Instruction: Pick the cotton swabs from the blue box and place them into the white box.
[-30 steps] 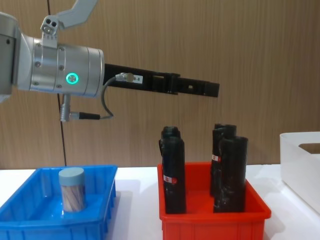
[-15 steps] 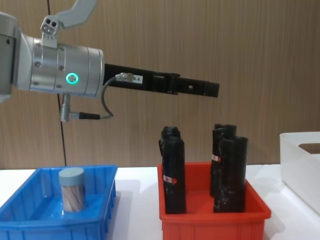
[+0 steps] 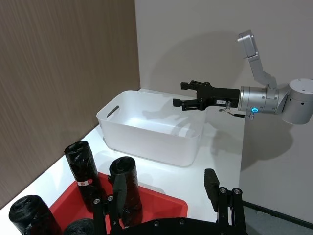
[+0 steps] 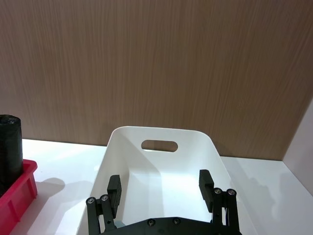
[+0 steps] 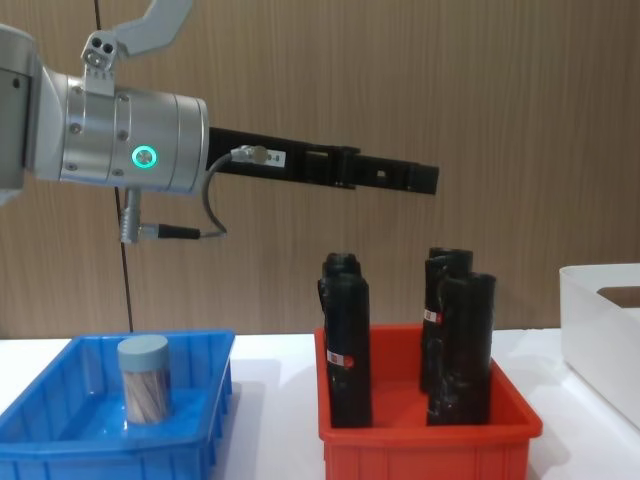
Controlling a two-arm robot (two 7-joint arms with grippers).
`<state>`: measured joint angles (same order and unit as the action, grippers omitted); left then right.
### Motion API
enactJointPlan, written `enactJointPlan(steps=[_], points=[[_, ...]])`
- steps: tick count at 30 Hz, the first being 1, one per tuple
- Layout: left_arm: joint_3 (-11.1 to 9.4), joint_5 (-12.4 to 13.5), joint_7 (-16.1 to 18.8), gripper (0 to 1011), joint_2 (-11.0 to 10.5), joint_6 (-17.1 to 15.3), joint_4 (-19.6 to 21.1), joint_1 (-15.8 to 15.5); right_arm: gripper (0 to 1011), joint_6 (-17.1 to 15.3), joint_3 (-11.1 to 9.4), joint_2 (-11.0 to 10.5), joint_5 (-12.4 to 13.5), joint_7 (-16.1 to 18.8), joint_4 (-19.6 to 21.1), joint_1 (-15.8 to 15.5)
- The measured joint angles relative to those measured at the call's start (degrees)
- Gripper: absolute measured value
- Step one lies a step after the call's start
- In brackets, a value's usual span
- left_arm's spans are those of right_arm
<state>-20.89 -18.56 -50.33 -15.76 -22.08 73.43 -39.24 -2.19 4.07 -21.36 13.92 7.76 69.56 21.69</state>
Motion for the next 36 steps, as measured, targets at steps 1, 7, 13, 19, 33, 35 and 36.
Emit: enactJointPlan(steps=[1, 7, 13, 19, 33, 35, 36], points=[[0.00, 0.00, 0.00, 1004, 0.00, 0.00, 0.00, 0.00, 1002, 0.01, 0.00, 0.00, 0.01, 0.00, 0.02, -0.01], [0.00, 0.00, 0.00, 1004, 0.00, 0.00, 0.00, 0.00, 1002, 0.06, -0.04, 0.00, 0.05, 0.04, 0.11, -0.08], [0.00, 0.00, 0.00, 1004, 0.00, 0.00, 0.00, 0.00, 1002, 0.09, -0.06, 0.00, 0.10, 0.08, 0.17, -0.11], [0.00, 0.00, 0.00, 1004, 0.00, 0.00, 0.00, 0.00, 1002, 0.12, -0.07, 0.00, 0.11, 0.12, 0.21, -0.14], [-0.18, 0.22, 1.89, 1004, -0.22, 0.78, 0.71, 0.95, 1002, 0.14, 0.52, 0.13, 0.20, -0.05, 2.42, -1.69], [-0.32, 0.40, 3.17, 1004, -0.38, 1.35, 1.24, 1.62, 1002, 0.14, 0.77, 0.18, 0.25, -0.15, 3.29, -2.30], [-0.38, 0.47, 3.65, 1004, -0.44, 1.56, 1.46, 1.91, 1002, 0.14, 0.91, 0.22, 0.27, -0.22, 3.79, -2.65]])
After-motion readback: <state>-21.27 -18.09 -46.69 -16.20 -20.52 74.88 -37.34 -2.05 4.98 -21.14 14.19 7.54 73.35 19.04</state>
